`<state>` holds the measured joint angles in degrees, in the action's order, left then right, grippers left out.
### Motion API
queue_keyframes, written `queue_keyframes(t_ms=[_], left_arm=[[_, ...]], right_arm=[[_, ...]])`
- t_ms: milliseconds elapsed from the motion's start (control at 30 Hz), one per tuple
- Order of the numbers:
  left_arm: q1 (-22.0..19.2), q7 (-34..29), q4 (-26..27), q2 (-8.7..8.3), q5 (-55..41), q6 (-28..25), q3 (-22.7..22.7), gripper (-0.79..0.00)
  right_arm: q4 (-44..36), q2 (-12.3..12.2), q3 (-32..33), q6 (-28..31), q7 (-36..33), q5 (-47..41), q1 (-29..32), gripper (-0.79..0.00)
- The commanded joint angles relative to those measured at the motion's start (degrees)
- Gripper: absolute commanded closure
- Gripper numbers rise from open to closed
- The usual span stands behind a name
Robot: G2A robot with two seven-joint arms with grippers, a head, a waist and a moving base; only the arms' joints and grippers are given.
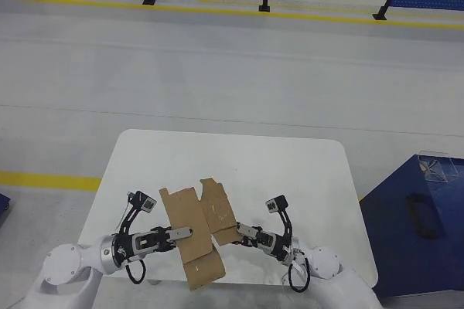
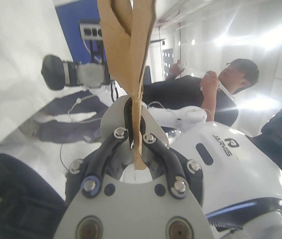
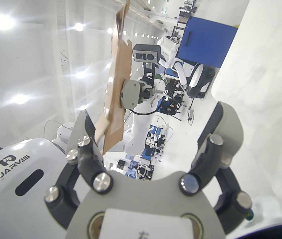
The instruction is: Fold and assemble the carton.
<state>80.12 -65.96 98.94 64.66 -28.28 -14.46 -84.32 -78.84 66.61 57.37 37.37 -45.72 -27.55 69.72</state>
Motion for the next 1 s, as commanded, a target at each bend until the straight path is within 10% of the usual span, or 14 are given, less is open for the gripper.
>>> queue_keyframes(t_ms=[0,267,600,967], left_arm=[[-0.4,6.0,0.0,0.41,0.7,-4.3,1.2,0.000],[-2.3,19.2,-2.8,2.63,0.7,-14.9,11.3,0.000],[-2.6,31.3,-5.9,3.26,15.8,-24.4,11.5,0.000],[-1.2,47.5,-6.0,3.96,38.5,-28.3,10.6,0.000]], right_arm=[[0.7,0.1,0.0,3.1,0.4,2.5,-0.7,-0.785],[5.3,1.6,-2.6,8.6,3.8,6.0,-3.6,-0.785],[5.2,1.3,0.2,16.3,9.3,-2.3,4.7,-0.785],[-0.8,-0.2,3.1,13.7,0.8,-7.1,9.4,-0.785]])
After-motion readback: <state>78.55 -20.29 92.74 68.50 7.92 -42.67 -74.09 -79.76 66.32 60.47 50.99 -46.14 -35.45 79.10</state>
